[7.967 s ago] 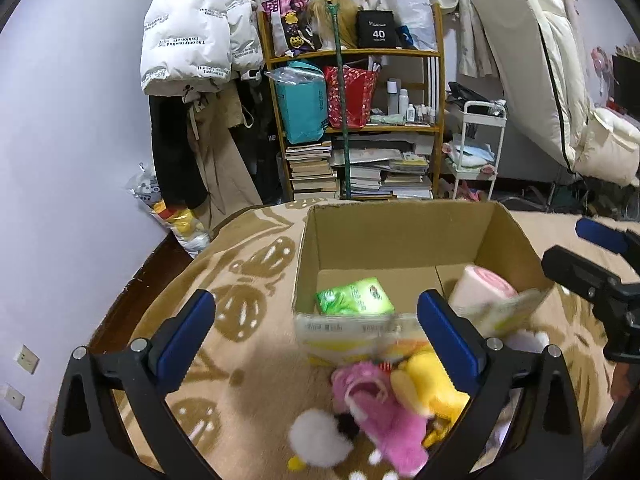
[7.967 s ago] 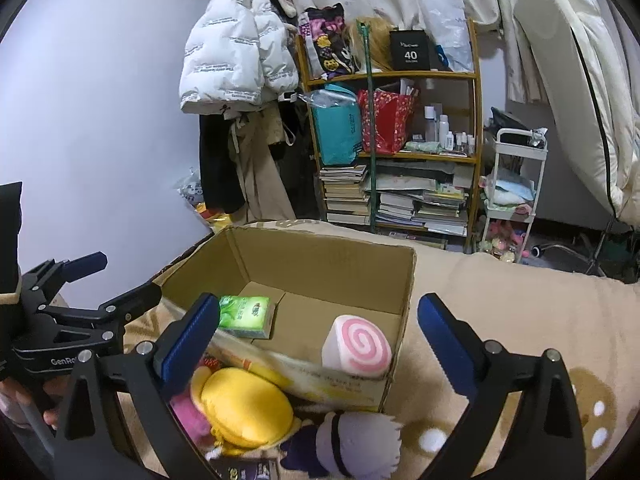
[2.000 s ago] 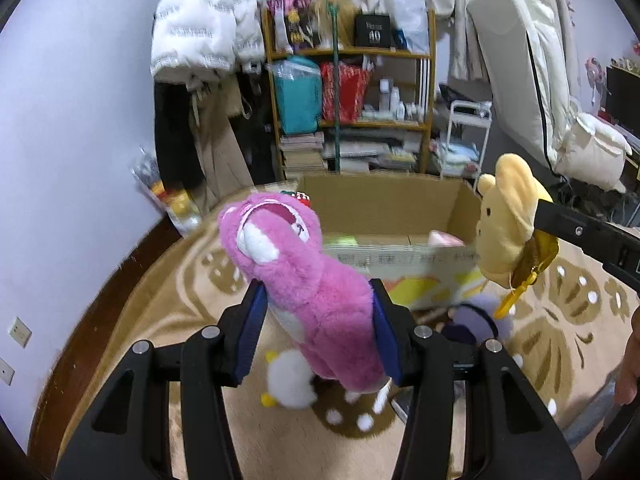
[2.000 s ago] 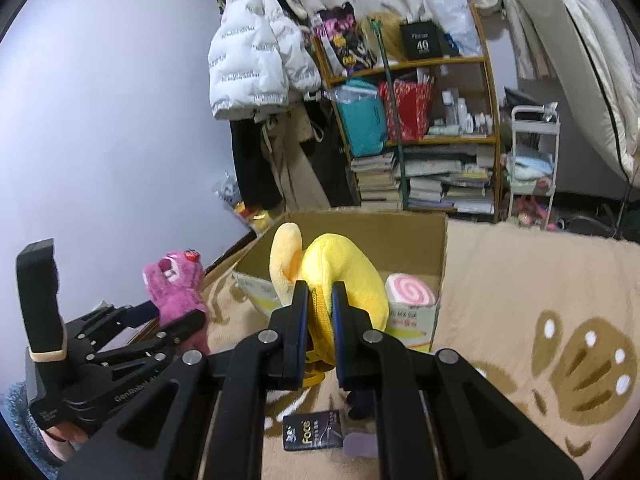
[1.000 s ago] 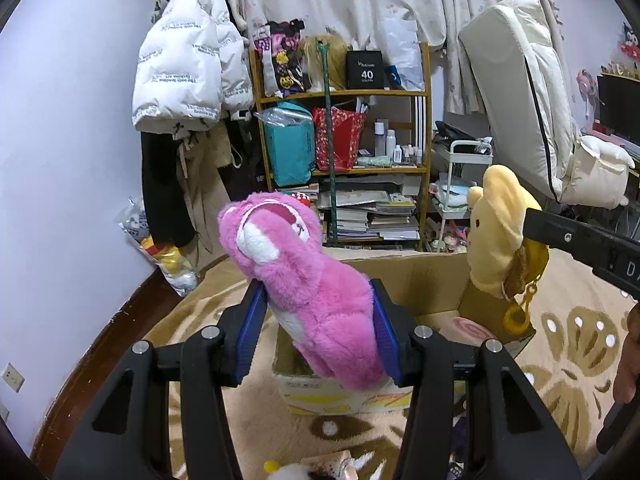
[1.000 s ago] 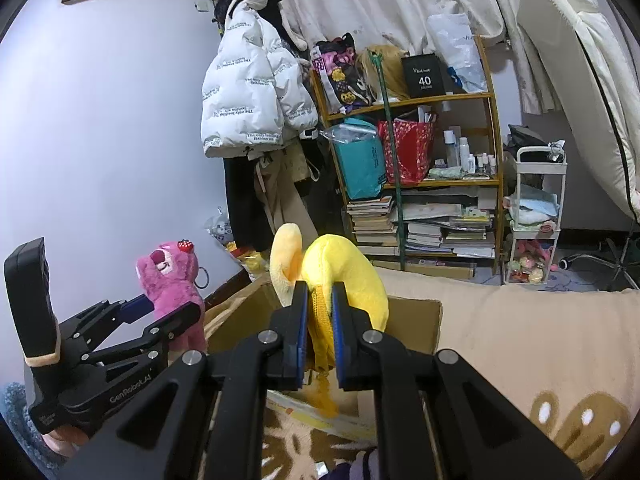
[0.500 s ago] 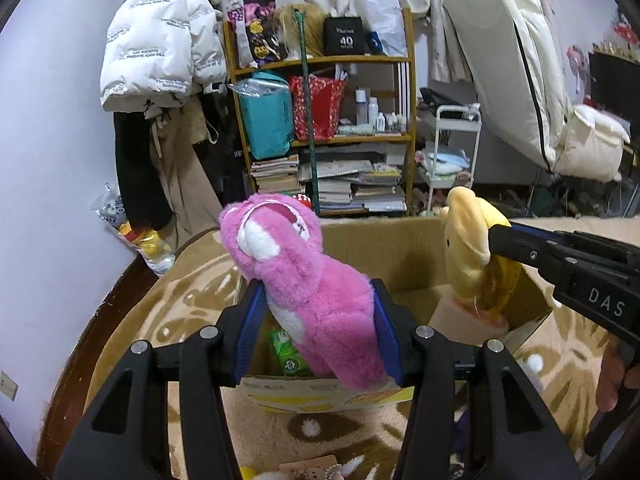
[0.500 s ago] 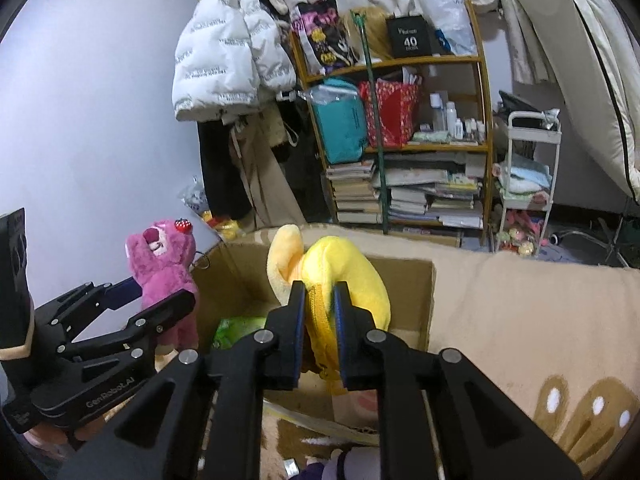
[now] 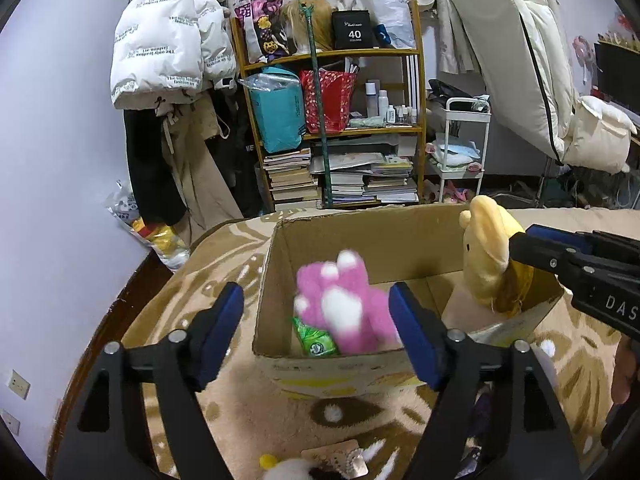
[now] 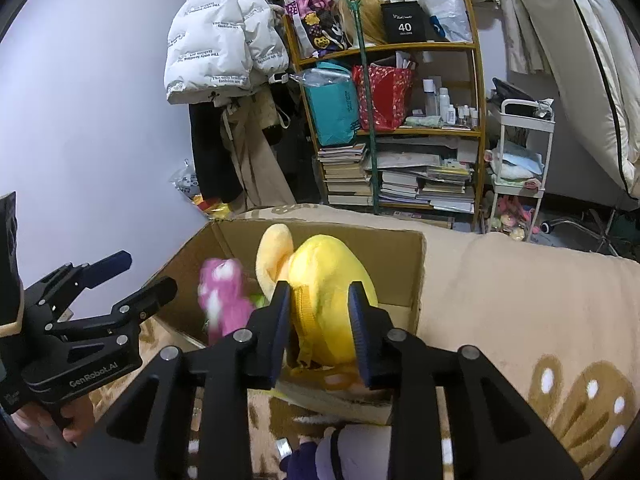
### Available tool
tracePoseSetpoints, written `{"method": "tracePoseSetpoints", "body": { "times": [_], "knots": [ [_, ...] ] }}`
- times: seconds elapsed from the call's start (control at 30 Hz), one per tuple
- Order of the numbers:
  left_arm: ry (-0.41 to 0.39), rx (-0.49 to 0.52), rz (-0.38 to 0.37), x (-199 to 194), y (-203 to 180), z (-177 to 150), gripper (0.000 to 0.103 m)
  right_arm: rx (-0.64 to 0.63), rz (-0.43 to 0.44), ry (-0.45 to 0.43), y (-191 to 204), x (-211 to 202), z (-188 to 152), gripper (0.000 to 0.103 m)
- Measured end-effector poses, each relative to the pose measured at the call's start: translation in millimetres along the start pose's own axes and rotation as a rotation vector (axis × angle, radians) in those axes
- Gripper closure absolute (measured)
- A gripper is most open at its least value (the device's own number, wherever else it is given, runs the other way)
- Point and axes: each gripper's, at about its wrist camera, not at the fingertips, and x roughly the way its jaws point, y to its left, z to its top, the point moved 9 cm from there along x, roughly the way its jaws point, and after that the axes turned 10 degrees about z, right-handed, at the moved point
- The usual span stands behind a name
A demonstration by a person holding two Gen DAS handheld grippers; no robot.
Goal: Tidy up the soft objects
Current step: 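Drop the pink bear into the box with the left tool while the right tool releases the yellow plush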
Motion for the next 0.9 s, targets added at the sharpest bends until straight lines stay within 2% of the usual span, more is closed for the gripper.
{"method": "tracePoseSetpoints", "body": {
  "times": [0.03, 0.1, 0.27, 0.33, 0.4, 0.63, 0.7, 0.9],
  "knots": [
    [-0.001, 0.0, 0.003, -3.4, 0.6, -1.0, 0.021, 0.003, -0.003, -0.004, 0.3, -3.1, -0.3, 0.068],
    [-0.004, -0.001, 0.008, -9.4, 1.7, -3.0, 0.017, 0.01, -0.004, -0.012, 2.6, -8.2, -1.2, 0.051],
    [-0.007, 0.009, 0.046, -25.0, 10.1, -9.7, 0.009, 0.029, -0.009, -0.02, 6.1, -21.0, -3.7, 0.043],
    [-0.009, 0.007, 0.062, -31.4, 14.8, -11.5, 0.008, 0.032, -0.017, -0.023, 7.1, -26.2, -4.3, 0.034],
    [-0.004, 0.005, 0.074, -37.7, 19.9, -14.6, 0.007, 0.04, -0.037, -0.032, 6.4, -33.1, -5.7, 0.018],
    [0.027, 0.002, 0.105, -58.6, 33.9, -24.9, 0.007, 0.067, -0.069, -0.032, 4.8, -52.9, -12.8, 0.009],
    [0.032, 0.002, 0.11, -62.9, 35.8, -26.4, 0.007, 0.076, -0.071, -0.038, 4.6, -58.3, -13.7, 0.003],
    [0.061, 0.0, 0.125, -76.4, 41.2, -35.5, 0.007, 0.058, -0.094, -0.037, 11.9, -75.3, -20.0, 0.0]
  ]
}}
